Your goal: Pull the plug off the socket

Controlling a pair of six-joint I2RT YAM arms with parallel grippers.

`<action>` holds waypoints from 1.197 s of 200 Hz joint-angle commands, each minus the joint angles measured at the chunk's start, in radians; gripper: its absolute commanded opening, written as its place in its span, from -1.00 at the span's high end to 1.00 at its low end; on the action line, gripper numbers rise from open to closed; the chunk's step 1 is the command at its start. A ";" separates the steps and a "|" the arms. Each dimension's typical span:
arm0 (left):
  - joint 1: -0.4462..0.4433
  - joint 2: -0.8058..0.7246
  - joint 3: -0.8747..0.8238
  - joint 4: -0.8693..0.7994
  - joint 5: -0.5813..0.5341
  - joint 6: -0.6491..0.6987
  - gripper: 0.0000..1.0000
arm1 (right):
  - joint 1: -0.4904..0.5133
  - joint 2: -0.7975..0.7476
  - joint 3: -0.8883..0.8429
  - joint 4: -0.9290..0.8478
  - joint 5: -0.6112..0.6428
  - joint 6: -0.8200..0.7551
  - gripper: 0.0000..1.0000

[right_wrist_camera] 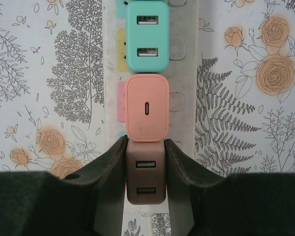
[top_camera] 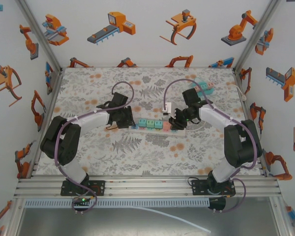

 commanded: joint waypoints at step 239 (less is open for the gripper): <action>-0.019 -0.238 0.065 -0.092 0.080 0.145 -0.22 | -0.011 -0.501 -0.050 0.127 -0.025 1.123 0.70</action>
